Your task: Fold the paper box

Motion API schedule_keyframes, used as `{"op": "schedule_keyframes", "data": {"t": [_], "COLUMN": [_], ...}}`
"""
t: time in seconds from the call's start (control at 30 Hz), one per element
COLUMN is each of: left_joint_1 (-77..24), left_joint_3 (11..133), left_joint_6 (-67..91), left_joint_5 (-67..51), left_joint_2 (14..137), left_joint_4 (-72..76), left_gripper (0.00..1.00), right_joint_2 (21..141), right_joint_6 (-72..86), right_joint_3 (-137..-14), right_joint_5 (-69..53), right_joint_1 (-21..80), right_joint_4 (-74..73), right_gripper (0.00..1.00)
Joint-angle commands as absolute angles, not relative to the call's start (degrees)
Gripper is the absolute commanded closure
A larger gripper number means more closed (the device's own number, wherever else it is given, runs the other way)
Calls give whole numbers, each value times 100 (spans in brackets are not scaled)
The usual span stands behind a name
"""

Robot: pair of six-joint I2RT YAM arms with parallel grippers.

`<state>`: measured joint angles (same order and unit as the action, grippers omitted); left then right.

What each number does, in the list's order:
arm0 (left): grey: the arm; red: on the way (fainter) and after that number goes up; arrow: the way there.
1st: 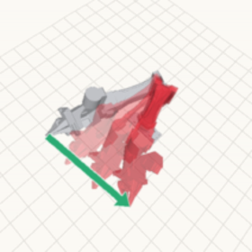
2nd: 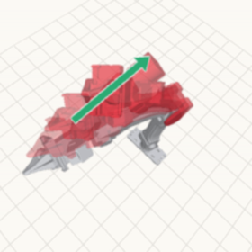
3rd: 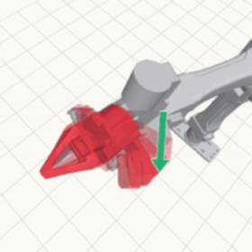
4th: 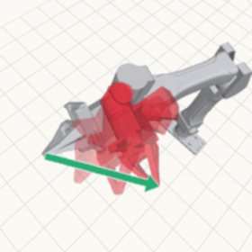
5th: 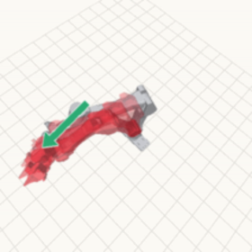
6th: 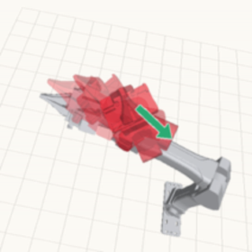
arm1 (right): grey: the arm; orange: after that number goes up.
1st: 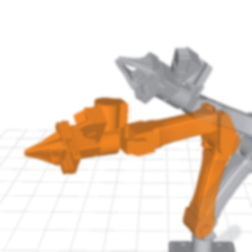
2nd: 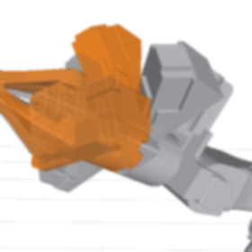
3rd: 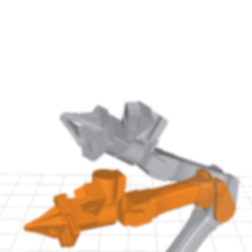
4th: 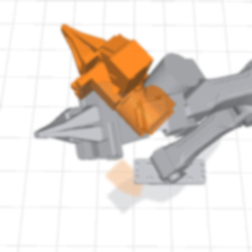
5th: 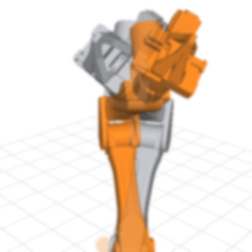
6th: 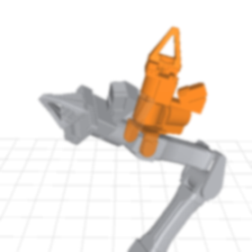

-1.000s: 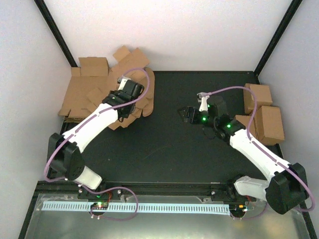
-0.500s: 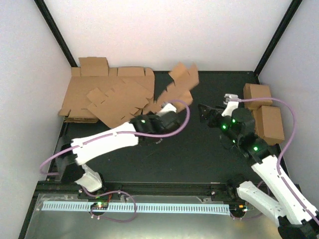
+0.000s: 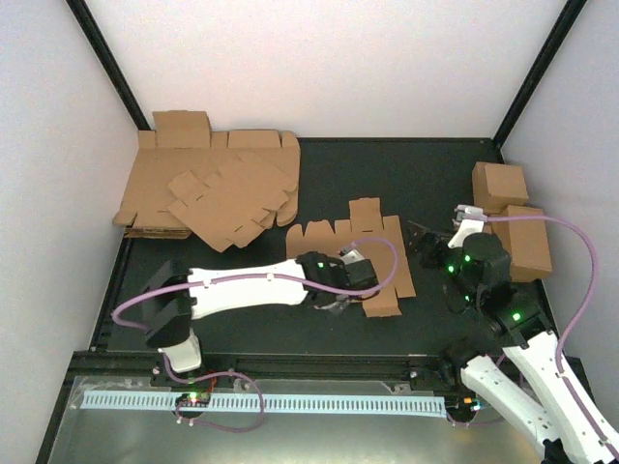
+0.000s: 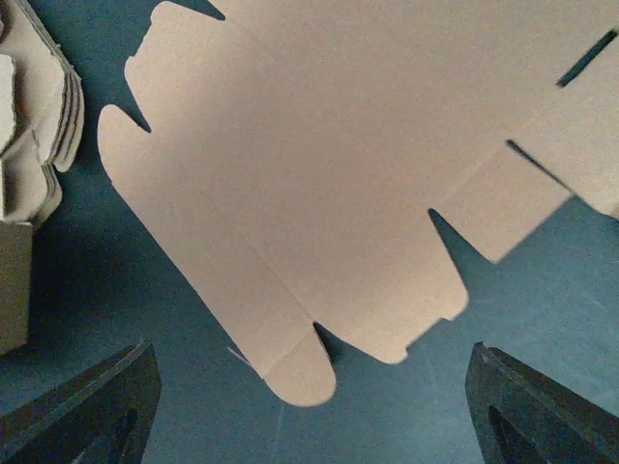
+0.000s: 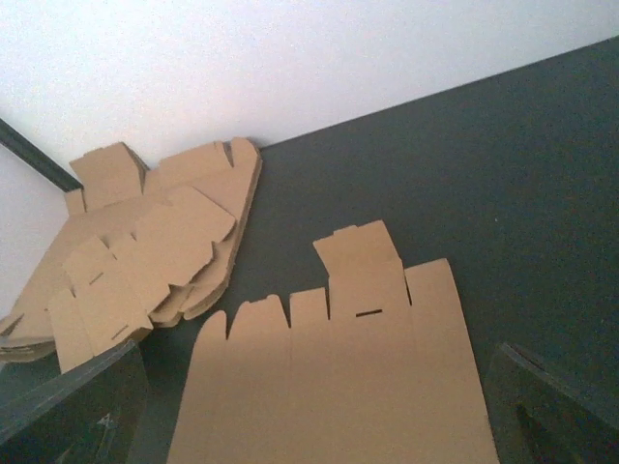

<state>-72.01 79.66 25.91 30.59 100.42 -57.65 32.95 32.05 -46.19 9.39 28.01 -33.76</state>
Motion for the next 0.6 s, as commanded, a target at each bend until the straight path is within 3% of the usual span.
{"op": "schedule_keyframes", "data": {"t": [0.0, 0.3, 0.57], "left_joint_1": [-7128, -5599, -4382], "left_joint_3": [7714, 5387, 3924], "left_joint_6": [2837, 3739, 4240], "left_joint_5": [2555, 1309, 1396], "left_joint_2": [9084, 7129, 5400], "left_joint_4": [-5684, -4496, -3431], "left_gripper": [9, 14, 15], "right_joint_2": [3391, 3649, 3852], "right_joint_6": [3235, 3200, 3190], "right_joint_3": [-4429, -4181, -4184], "right_joint_5": [899, 476, 195], "right_joint_1": [2804, 2804, 2804], "right_joint_4": [-3494, -3033, -2755], "right_gripper": [0, 0, 0]}}
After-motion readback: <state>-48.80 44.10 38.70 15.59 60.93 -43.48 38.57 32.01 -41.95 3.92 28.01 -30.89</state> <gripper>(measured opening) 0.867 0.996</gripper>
